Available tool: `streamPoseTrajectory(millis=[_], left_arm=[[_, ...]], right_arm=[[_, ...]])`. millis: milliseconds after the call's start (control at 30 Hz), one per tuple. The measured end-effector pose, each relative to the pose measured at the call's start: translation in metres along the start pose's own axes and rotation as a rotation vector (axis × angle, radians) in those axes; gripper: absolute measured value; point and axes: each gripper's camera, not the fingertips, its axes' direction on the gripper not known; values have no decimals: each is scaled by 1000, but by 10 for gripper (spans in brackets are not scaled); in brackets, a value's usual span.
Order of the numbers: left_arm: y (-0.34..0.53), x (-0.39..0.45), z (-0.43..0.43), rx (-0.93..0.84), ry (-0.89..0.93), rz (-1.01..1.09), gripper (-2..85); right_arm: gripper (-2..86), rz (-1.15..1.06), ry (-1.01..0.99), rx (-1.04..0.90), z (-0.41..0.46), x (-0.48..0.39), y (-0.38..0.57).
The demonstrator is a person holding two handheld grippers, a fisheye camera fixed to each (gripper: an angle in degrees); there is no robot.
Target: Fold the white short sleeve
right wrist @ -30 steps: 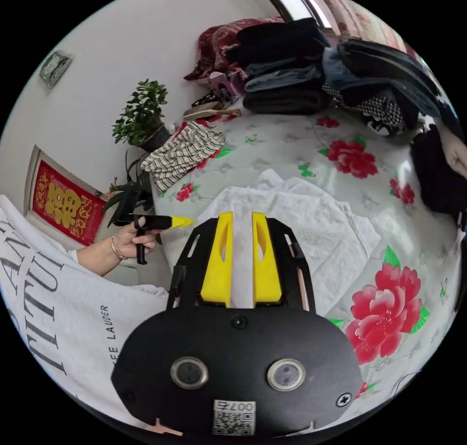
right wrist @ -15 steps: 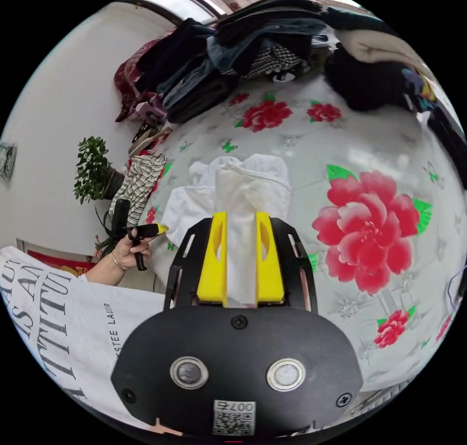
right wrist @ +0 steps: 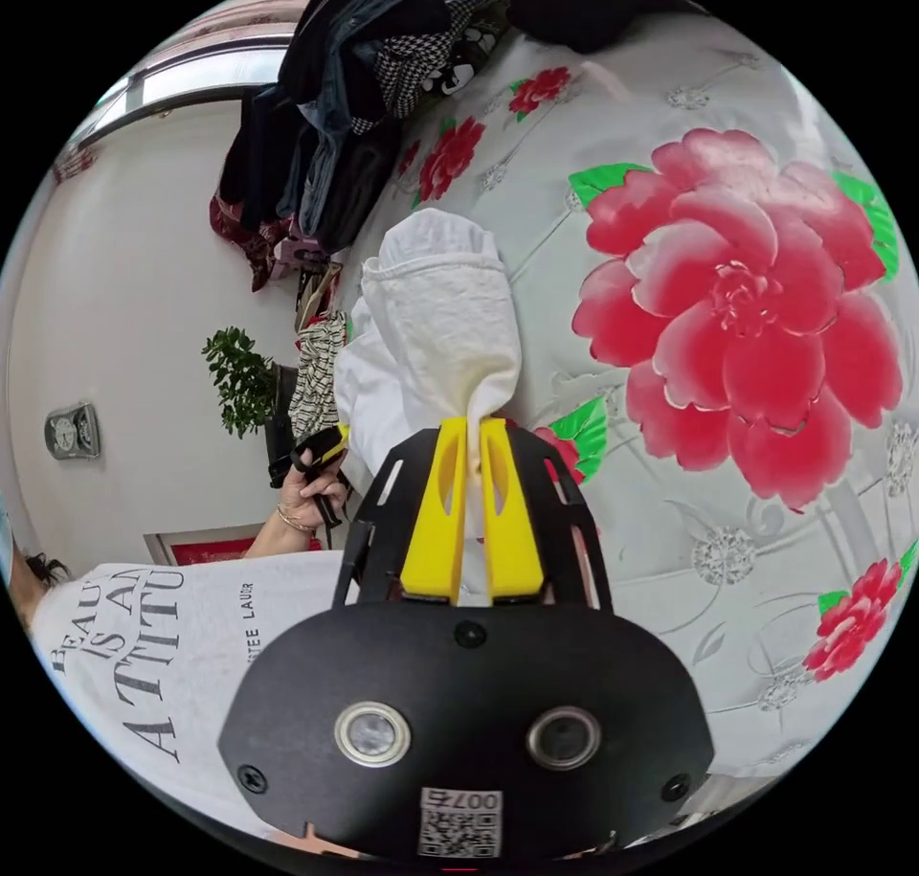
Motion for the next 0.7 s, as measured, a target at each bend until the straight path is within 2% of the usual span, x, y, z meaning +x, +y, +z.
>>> streamPoseTrajectory(millis=[200,433,700], left_arm=[[30,47,17,68,14,-22,14],[45,100,92,7,29,-26,5],[-9,201,161,-91,100,172,2]], right_arm=[[0,-72,20,30,-52,19,18],[-1,-36,84,96,-118,79,61],[-2,-10,57,328,-222,123,98]])
